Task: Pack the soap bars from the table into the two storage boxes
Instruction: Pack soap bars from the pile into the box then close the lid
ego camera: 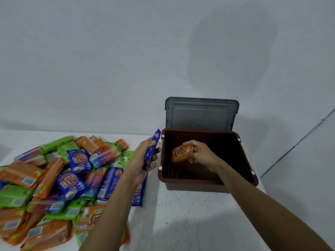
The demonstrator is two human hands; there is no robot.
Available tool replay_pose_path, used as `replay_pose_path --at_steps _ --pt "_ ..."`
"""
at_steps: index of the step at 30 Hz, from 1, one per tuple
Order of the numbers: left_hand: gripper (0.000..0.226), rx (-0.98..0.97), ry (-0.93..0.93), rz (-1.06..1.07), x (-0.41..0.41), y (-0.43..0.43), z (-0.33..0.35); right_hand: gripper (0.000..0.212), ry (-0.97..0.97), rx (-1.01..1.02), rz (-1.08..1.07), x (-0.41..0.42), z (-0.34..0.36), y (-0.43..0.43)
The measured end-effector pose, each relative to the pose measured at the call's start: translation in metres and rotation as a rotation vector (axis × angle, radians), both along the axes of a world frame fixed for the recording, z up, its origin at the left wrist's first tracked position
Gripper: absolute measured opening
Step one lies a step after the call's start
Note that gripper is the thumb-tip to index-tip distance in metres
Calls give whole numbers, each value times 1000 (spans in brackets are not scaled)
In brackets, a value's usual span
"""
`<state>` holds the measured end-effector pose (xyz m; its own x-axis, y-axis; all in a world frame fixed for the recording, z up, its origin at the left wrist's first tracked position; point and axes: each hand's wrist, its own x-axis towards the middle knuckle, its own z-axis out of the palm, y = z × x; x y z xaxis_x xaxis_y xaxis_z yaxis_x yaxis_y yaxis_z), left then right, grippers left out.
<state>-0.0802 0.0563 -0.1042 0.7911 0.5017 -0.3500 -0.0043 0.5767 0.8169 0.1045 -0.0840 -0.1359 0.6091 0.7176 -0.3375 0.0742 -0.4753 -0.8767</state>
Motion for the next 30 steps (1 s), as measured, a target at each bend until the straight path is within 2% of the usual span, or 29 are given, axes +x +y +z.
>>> replay_pose_path --at_steps 8,11,15,18,23,27,30 --pt "41 -91 -47 -67 3 7 -4 37 -286 -274 -21 11 -31 9" --pt "45 -37 -57 -84 6 11 -7 38 -343 -331 13 10 -32 10" --pt "46 29 -49 -85 11 11 -5 35 -428 -333 27 6 -23 6" --pt "48 77 -38 -93 14 10 -3 33 -484 -223 14 -4 -6 0" --pt "41 129 -104 -53 24 6 8 24 -338 72 -5 -28 26 -7" --pt "54 289 -194 -62 31 -1 16 27 -83 248 -49 -46 46 -14" --pt "49 391 -232 -52 33 -6 15 30 160 338 -91 -54 55 -16"
